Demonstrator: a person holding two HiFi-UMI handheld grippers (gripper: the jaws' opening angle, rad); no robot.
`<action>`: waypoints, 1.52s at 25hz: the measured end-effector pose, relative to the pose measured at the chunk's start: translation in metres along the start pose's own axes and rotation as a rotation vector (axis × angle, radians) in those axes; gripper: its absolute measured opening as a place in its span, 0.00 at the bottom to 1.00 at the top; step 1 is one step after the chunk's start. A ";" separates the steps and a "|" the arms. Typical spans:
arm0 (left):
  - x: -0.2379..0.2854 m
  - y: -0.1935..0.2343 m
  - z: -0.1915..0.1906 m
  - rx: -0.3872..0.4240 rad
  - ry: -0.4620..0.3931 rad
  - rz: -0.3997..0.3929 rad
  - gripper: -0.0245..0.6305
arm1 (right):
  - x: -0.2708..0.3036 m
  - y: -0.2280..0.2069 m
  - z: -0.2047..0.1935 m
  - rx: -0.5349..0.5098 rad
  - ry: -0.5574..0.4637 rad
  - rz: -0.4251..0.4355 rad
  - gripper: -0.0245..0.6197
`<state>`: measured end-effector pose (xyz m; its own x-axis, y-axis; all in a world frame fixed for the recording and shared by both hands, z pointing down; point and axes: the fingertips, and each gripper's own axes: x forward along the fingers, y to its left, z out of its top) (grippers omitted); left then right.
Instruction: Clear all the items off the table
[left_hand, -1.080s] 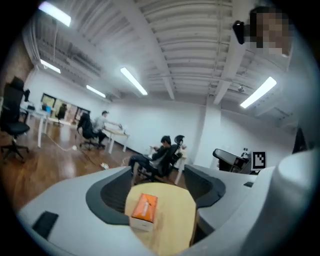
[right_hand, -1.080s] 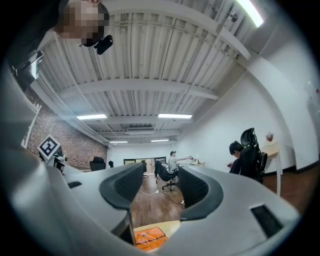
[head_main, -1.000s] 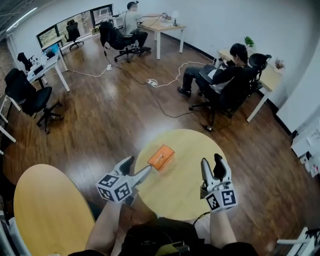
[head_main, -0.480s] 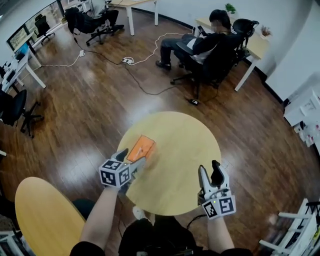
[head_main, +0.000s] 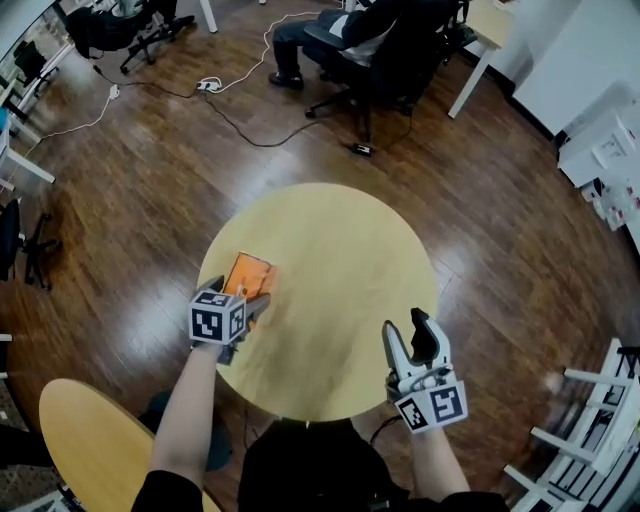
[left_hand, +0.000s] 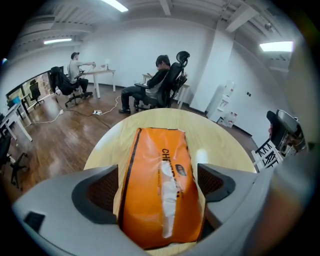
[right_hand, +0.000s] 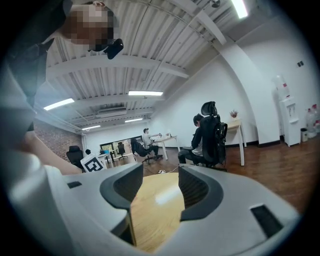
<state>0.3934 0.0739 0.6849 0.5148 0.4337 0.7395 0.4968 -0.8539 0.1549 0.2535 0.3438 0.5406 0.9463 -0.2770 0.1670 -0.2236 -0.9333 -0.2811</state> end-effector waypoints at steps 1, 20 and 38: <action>0.005 0.000 -0.005 0.000 0.018 -0.003 0.79 | 0.000 -0.003 -0.001 0.000 0.003 -0.006 0.39; -0.076 0.022 0.011 -0.151 -0.283 0.009 0.71 | 0.041 0.040 0.016 -0.069 0.029 0.134 0.39; -0.532 0.172 -0.196 -0.432 -0.561 0.905 0.71 | 0.129 0.454 0.021 -0.199 0.011 1.118 0.39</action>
<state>0.0680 -0.3603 0.4464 0.8535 -0.4150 0.3153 -0.4395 -0.8982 0.0077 0.2795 -0.1108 0.4143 0.1913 -0.9786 -0.0752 -0.9757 -0.1813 -0.1230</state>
